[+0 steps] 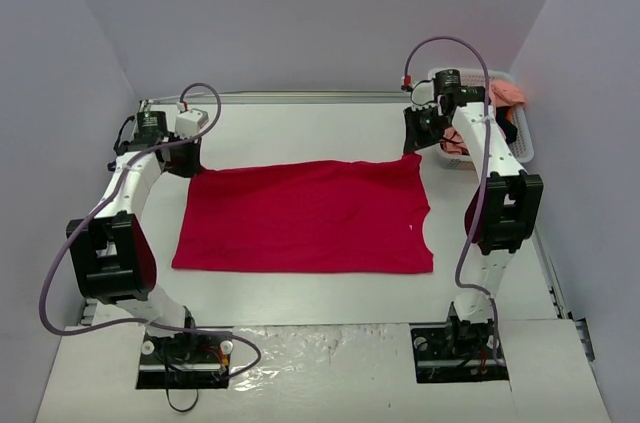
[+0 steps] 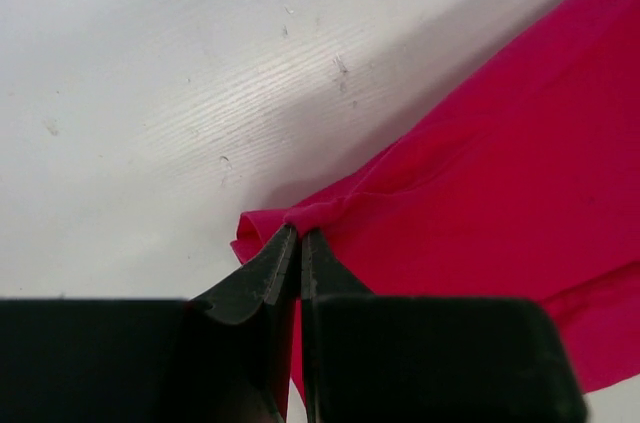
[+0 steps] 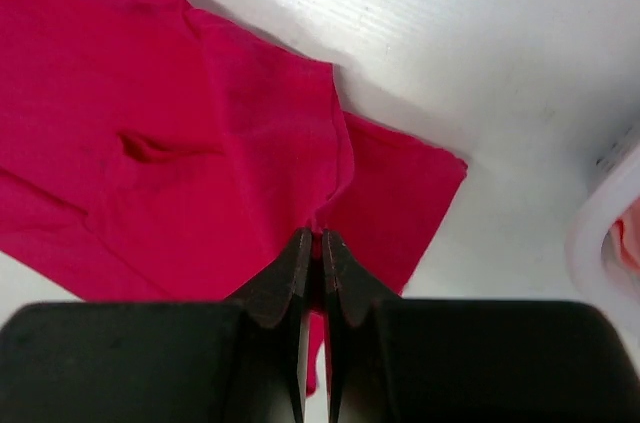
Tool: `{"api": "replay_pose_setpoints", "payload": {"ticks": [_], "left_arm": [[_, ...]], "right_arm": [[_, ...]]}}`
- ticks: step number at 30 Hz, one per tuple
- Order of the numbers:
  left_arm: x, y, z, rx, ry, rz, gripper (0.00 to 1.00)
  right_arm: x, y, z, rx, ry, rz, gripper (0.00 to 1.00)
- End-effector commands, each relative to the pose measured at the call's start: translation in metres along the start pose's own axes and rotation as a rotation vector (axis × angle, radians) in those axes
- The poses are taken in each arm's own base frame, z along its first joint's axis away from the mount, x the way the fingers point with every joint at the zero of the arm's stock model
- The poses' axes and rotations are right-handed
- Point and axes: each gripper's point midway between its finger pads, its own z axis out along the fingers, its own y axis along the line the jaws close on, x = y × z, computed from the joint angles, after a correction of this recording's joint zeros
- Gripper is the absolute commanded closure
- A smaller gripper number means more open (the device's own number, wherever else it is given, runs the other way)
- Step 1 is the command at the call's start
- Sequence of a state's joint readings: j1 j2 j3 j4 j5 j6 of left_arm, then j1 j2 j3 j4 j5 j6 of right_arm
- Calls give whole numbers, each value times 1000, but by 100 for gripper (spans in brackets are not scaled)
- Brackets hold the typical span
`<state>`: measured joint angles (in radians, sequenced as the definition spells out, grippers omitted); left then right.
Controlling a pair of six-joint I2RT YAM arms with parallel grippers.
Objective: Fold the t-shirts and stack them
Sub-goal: Fold the other side of the tshirt into a rectangle
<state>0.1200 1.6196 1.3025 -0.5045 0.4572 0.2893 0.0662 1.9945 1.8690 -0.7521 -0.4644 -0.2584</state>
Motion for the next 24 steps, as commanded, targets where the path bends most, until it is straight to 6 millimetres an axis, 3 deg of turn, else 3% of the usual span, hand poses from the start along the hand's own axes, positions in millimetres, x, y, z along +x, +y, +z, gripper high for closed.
{"api": "replay_pose_setpoints", "payload": {"ticks": [1, 5, 13, 24], "left_arm": [[-12, -1, -23, -4, -77, 56, 98], [0, 0, -29, 0, -68, 64, 97], [25, 11, -36, -10, -47, 61, 97], [57, 14, -27, 47, 17, 50, 98]], "right_arm": [[8, 23, -47, -13, -34, -55, 100], [36, 30, -53, -21, 12, -55, 100], [68, 36, -67, -2, 58, -69, 100], [112, 45, -56, -52, 154, -67, 100]]}}
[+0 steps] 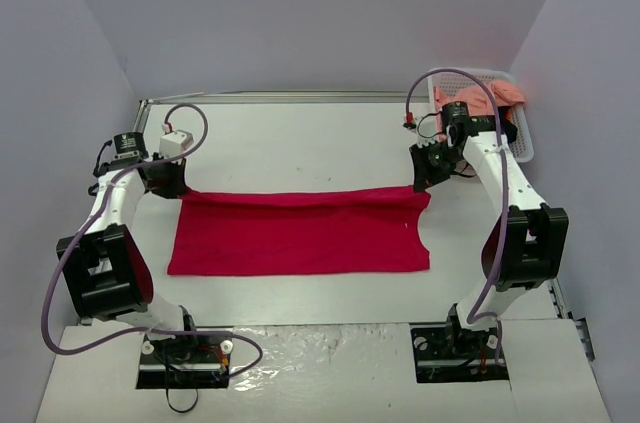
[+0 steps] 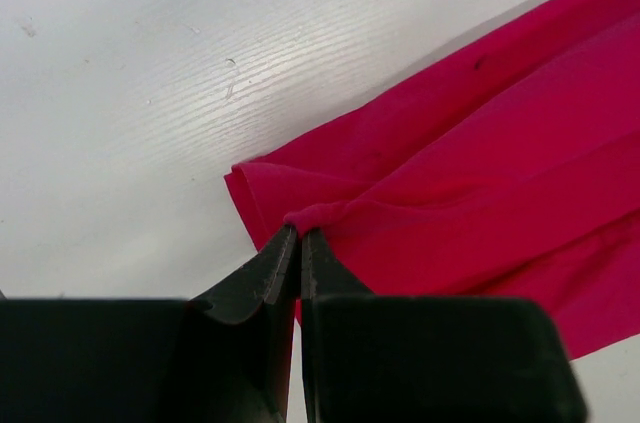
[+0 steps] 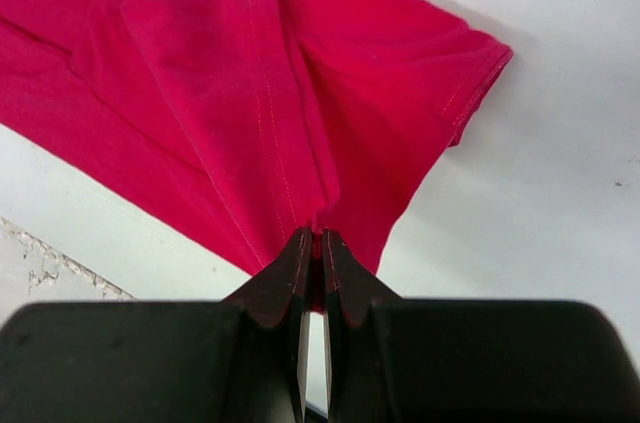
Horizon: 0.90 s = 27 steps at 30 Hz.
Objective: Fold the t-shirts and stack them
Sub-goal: Fold the other side of the tshirt into a rectangle
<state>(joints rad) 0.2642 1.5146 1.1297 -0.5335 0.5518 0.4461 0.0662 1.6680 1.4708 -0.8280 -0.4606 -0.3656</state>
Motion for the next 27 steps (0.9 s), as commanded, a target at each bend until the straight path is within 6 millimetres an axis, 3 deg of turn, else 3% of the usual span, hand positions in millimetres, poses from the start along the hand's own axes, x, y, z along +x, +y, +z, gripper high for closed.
{"api": "replay_pose_setpoints", "payload": {"ticks": [1, 12, 24, 27], "left_arm": [[-2, -2, -2, 22, -12, 40, 98], [7, -5, -1, 34, 4, 63, 98], [34, 1, 5, -6, 61, 136, 97], [44, -2, 6, 10, 86, 168, 86]], "right_arm": [[16, 9, -7, -20, 29, -14, 100], [41, 14, 10, -67, 100, -18, 100], [68, 21, 26, -114, 180, -45, 100], [72, 23, 29, -113, 200, -62, 97]]}}
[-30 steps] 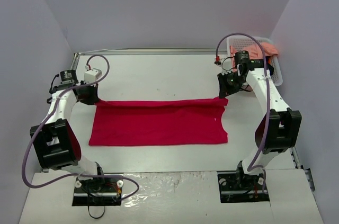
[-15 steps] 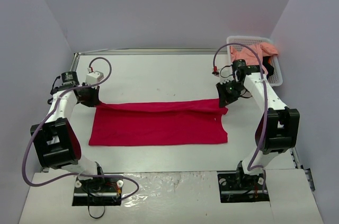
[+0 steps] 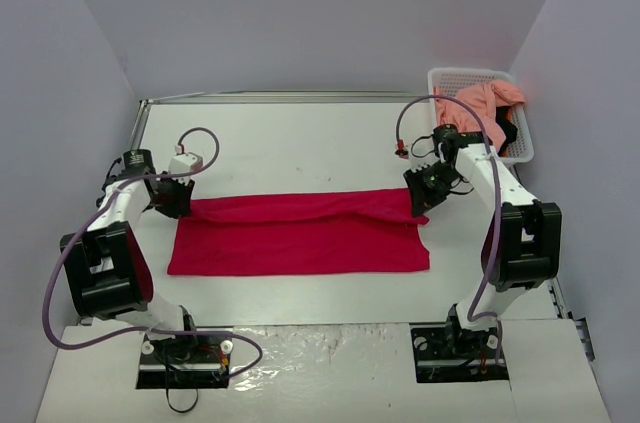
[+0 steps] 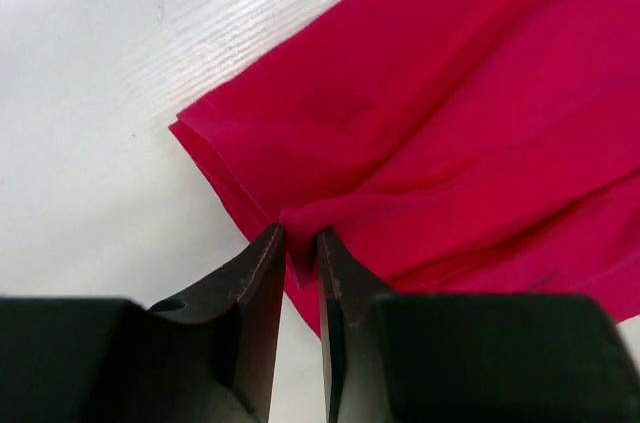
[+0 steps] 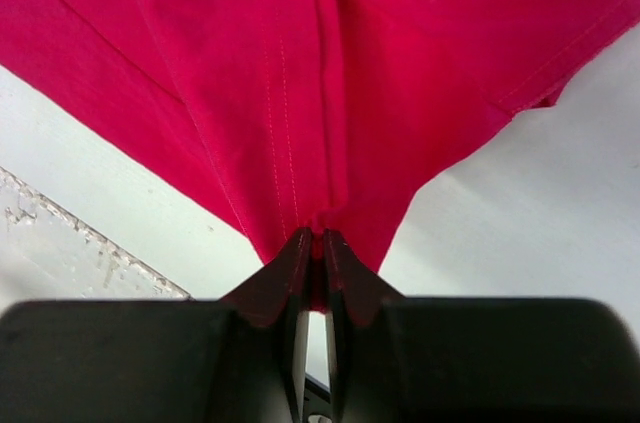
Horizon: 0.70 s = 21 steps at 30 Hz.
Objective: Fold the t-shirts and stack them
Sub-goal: Fold the other side of the tshirt into a rectangle
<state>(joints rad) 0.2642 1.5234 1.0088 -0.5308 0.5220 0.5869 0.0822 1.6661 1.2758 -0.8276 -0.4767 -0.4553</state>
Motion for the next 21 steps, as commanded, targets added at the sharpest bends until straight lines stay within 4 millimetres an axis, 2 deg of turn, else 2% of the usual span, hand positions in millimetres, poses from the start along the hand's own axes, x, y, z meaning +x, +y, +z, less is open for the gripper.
{"api": "replay_pose_setpoints", "payload": {"ticks": [1, 3, 5, 6, 11, 14, 18, 21], "left_arm": [[-3, 3, -12, -26, -17, 96, 80], [4, -6, -12, 18, -2, 141, 76], [7, -12, -17, 45, 2, 198, 64], [10, -20, -19, 80, 11, 199, 61], [16, -37, -30, 160, 23, 266, 58], [14, -33, -30, 128, 22, 243, 58], [5, -24, -28, 77, 5, 166, 58], [-1, -21, -28, 61, -8, 101, 58]], "right_arm": [[9, 11, -2, -23, 43, -36, 93], [17, 15, 1, -46, 96, -49, 90], [22, 15, 4, -61, 134, -66, 78], [26, 16, 3, -63, 152, -67, 76], [29, 14, 1, -60, 171, -86, 70], [24, 11, -2, -44, 159, -93, 69], [1, 10, -4, -54, 110, -100, 68], [-14, 11, 1, -89, 89, -107, 67]]}}
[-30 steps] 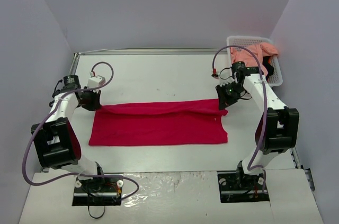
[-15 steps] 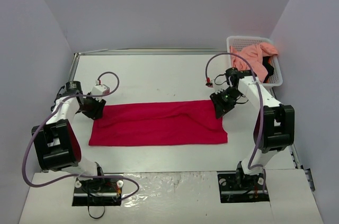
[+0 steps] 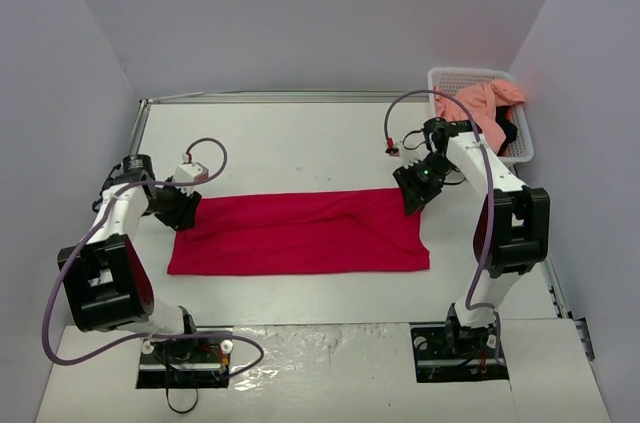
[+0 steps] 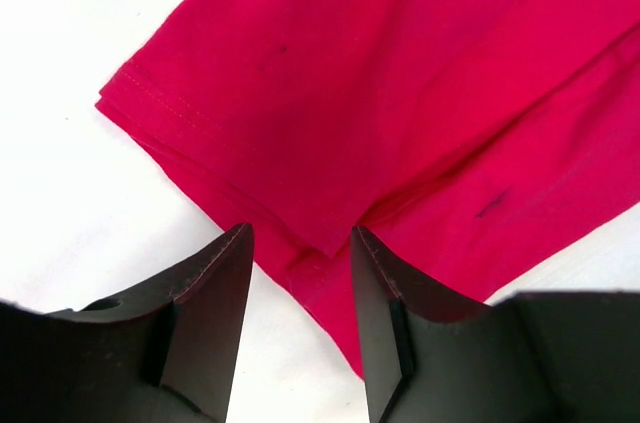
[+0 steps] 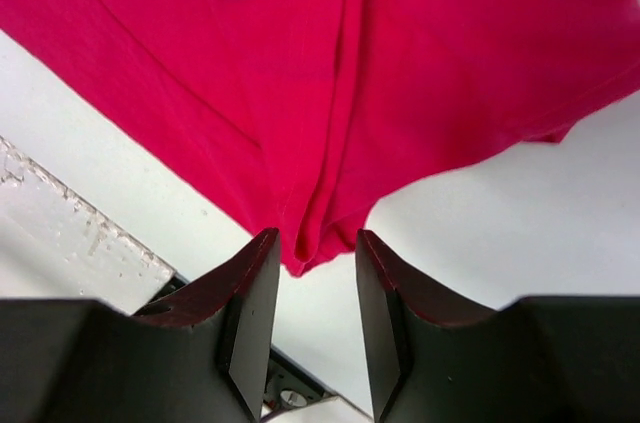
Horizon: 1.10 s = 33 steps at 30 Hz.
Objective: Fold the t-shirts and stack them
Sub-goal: Fold the other side of the tshirt into a rectangle
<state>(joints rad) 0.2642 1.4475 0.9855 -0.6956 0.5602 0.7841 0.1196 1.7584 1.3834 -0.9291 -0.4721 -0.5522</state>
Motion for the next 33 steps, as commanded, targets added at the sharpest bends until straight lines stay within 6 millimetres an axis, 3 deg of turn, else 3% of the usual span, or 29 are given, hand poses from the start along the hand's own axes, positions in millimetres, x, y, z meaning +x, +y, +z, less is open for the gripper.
{"api": "replay_pose_setpoints", "payload": {"ticks": [1, 9, 14, 24, 27, 28, 29, 33], "left_arm": [[-19, 7, -11, -35, -59, -60, 57], [-22, 3, -15, -58, -85, -117, 55], [-18, 3, -16, -82, -85, -121, 53], [-7, 4, -11, -96, -49, -142, 52], [-6, 3, -11, -91, -46, -144, 53], [-6, 2, -11, -90, -45, -146, 53], [-6, 2, -11, -90, -48, -147, 53], [-8, 1, -14, -95, -57, -143, 52]], "right_arm": [[-12, 6, 4, -66, 14, -11, 67], [-47, 13, 36, -129, 50, -65, 66], [-60, 3, 58, -140, 88, -64, 66], [-53, -2, 87, -170, 161, -70, 68], [-52, 1, 87, -179, 160, -76, 81], [-52, 2, 86, -182, 159, -77, 95], [-52, 5, 83, -184, 149, -79, 100], [-53, 15, 69, -177, 122, -98, 100]]}}
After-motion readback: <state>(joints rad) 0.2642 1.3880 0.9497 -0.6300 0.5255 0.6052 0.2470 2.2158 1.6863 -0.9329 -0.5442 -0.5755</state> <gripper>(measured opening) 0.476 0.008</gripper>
